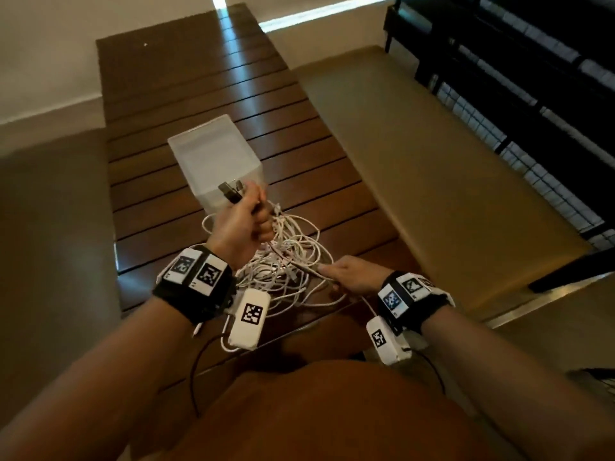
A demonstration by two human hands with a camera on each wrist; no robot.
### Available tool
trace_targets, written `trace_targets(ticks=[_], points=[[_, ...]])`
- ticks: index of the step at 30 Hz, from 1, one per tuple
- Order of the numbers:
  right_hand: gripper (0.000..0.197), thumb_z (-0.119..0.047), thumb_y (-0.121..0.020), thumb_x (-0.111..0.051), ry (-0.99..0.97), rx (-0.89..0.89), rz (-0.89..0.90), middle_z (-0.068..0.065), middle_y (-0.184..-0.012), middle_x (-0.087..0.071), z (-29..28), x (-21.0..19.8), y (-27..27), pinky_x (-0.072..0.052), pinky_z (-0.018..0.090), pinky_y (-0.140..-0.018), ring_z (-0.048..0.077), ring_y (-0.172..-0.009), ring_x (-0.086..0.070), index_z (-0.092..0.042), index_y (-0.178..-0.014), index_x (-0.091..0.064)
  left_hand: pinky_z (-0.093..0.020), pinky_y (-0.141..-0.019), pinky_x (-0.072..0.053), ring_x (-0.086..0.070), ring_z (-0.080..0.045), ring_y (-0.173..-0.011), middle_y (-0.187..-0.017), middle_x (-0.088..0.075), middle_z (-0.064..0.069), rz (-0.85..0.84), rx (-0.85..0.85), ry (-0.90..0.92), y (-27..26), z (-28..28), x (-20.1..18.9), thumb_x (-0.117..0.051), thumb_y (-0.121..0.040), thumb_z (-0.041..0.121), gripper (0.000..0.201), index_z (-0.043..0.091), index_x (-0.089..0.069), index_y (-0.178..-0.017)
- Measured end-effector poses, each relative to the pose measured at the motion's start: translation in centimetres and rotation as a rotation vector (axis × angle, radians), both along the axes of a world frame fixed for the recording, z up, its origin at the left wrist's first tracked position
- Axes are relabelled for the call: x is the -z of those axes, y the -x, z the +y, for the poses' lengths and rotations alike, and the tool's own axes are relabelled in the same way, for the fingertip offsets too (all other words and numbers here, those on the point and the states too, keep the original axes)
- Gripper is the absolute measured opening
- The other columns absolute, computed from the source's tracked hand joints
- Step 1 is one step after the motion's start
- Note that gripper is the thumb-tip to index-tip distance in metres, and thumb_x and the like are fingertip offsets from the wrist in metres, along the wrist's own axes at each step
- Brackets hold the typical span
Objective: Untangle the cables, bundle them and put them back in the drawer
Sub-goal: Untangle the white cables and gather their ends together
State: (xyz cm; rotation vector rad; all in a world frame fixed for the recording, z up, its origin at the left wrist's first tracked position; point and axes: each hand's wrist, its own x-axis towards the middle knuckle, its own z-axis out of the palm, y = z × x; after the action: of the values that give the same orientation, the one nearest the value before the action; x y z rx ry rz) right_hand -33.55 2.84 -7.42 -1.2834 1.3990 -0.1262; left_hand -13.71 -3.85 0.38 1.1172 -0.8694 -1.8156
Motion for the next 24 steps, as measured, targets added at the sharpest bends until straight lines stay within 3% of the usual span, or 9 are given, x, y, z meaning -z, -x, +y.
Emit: trace_targets(ticks=[3,6,9,11,14,16,20,24], points=[[0.032,-0.032,-0.095,-0.056,0.159,-0.242,0.148,-0.007,-0.059,-0.059,-1.9,-0.7,-1.9,-0.044,0.024,-0.059,0.007,-0.053,-0.054,-0.02,-0.066,-0.059,-0.019,-0.039,-0.016,-0.022,-0.004,-0.041,-0.05,-0.027,0.011,-0.064,-0.087,0.024,-2.9,0.8,0.5,-0.045,-0.101,0.022,0.027,0.024,-0.044,-0.075],[0.012,-0.021,-0.093,-0.061,0.267,-0.2,0.096,-0.003,-0.075,-0.067,-3.7,-1.9,-3.7,-0.051,0.025,-0.062,0.008,-0.063,-0.061,-0.017,-0.086,-0.07,-0.018,-0.042,-0.015,-0.022,-0.004,-0.043,-0.051,-0.03,0.01,0.071,-0.139,-0.039,-5.8,1.3,0.2,-0.048,-0.096,0.029,0.014,0.022,-0.049,-0.084],[0.015,-0.013,-0.093,-0.059,0.259,-0.304,0.097,0.0,-0.086,-0.07,-4.7,-2.2,-5.7,-0.056,0.032,-0.074,0.016,-0.08,-0.068,-0.014,-0.096,-0.073,-0.019,-0.043,-0.015,-0.021,-0.005,-0.044,-0.054,-0.026,0.008,0.122,-0.163,-0.08,-7.7,2.0,0.3,-0.039,-0.094,0.045,0.03,0.02,-0.049,-0.083],[0.019,-0.012,-0.091,-0.056,0.371,-0.327,0.212,0.001,-0.098,-0.073,-5.3,-1.4,-6.6,-0.052,0.026,-0.079,0.017,-0.091,-0.067,-0.017,-0.096,-0.075,-0.018,-0.04,-0.016,-0.022,-0.004,-0.042,-0.052,-0.025,0.008,0.11,-0.165,-0.069,-8.5,2.4,0.6,-0.032,-0.098,0.045,0.035,0.019,-0.044,-0.078],[0.021,-0.011,-0.091,-0.053,0.548,-0.057,0.161,-0.002,-0.088,-0.07,-6.1,-1.4,-7.5,-0.04,0.012,-0.064,0.004,-0.069,-0.06,-0.017,-0.093,-0.074,-0.017,-0.039,-0.017,-0.024,-0.004,-0.04,-0.05,-0.028,0.008,0.087,-0.197,-0.077,-9.6,2.8,0.9,-0.028,-0.102,0.04,0.037,0.018,-0.042,-0.076],[0.02,-0.011,-0.092,-0.053,0.651,0.036,0.066,-0.005,-0.083,-0.067,-6.8,-1.9,-8.3,-0.038,0.012,-0.061,0.001,-0.065,-0.055,-0.017,-0.093,-0.072,-0.017,-0.039,-0.018,-0.024,-0.004,-0.04,-0.05,-0.029,0.008,0.065,-0.221,-0.072,-10.2,2.9,1.1,-0.027,-0.104,0.036,0.036,0.017,-0.042,-0.077],[0.023,-0.015,-0.094,-0.053,0.637,-0.152,0.104,-0.001,-0.104,-0.071,-8.1,-1.9,-9.9,-0.049,0.028,-0.085,0.015,-0.093,-0.063,-0.018,-0.106,-0.072,-0.018,-0.04,-0.017,-0.023,-0.005,-0.041,-0.052,-0.03,0.006,0.023,-0.248,-0.085,-10.7,2.8,1.5,-0.027,-0.105,0.029,0.034,0.017,-0.045,-0.078],[0.04,-0.016,-0.094,-0.047,0.541,-0.284,0.247,0.011,-0.117,-0.065,-9.4,-0.6,-10.7,-0.046,0.027,-0.082,0.027,-0.097,-0.062,-0.033,-0.128,-0.058,-0.018,-0.039,-0.016,-0.023,-0.005,-0.04,-0.051,-0.029,0.006,0.016,-0.248,-0.11,-10.8,2.8,1.6,-0.027,-0.105,0.031,0.035,0.017,-0.045,-0.078]])
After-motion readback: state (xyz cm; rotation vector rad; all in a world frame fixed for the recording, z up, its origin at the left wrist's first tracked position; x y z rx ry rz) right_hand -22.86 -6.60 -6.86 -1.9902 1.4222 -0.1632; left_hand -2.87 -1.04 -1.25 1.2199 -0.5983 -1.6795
